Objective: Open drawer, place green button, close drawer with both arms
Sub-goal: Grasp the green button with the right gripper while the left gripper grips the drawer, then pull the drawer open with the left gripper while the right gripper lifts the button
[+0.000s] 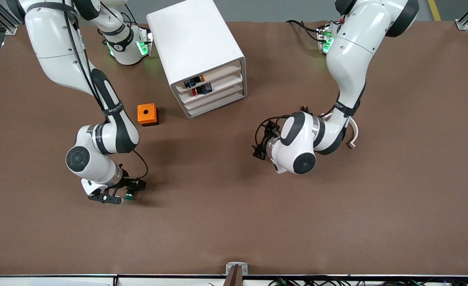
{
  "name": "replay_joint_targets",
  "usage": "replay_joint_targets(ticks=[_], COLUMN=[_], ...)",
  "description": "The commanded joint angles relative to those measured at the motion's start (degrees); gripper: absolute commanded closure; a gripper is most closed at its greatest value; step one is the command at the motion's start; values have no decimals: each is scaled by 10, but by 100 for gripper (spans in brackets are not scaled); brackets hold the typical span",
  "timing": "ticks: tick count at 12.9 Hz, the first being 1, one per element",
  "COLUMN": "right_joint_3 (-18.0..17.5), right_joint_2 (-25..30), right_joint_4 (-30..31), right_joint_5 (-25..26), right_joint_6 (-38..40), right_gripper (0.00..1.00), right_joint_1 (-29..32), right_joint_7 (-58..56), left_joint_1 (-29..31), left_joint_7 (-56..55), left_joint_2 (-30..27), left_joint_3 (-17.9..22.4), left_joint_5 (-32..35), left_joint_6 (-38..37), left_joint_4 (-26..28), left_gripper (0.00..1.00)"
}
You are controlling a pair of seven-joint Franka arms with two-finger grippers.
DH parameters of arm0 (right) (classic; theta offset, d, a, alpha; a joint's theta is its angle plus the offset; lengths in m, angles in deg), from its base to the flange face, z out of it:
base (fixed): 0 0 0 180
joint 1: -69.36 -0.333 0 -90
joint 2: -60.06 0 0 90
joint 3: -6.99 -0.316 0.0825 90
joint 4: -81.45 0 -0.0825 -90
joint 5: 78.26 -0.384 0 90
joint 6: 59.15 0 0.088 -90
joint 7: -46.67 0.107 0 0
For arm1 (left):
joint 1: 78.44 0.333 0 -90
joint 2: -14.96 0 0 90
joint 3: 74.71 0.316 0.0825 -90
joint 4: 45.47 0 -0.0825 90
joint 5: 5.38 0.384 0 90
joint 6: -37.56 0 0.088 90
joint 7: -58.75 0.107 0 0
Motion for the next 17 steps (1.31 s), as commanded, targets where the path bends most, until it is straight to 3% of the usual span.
replay_joint_targets(ticks=[1, 5, 7, 11, 17], right_joint_3=[4, 3, 3, 4, 4], right_joint_2=[1, 1, 5, 38, 128], right_joint_4=[5, 5, 1, -10, -57], right_joint_5=[-10, -10, -12, -37, -35], right_joint_6=[-2, -1, 25, 110, 314], right_gripper=[35, 80, 94, 99, 100], right_joint_1=[-3, 5, 13, 14, -1], right_joint_7=[3, 2, 4, 35, 184], left_joint_1=[-29, -55, -70, -74, -108], left_joint_7=[-156, -345, -349, -335, -374], left_joint_2=[13, 13, 13, 30, 52], left_joint_3=[4, 4, 3, 3, 2], left_joint_5=[-68, -123, -159, -276, -291], left_joint_6=[-2, -8, -9, -24, -60], left_joint_4=[-10, -8, 6, 24, 25], left_gripper=[0, 0, 0, 4, 27])
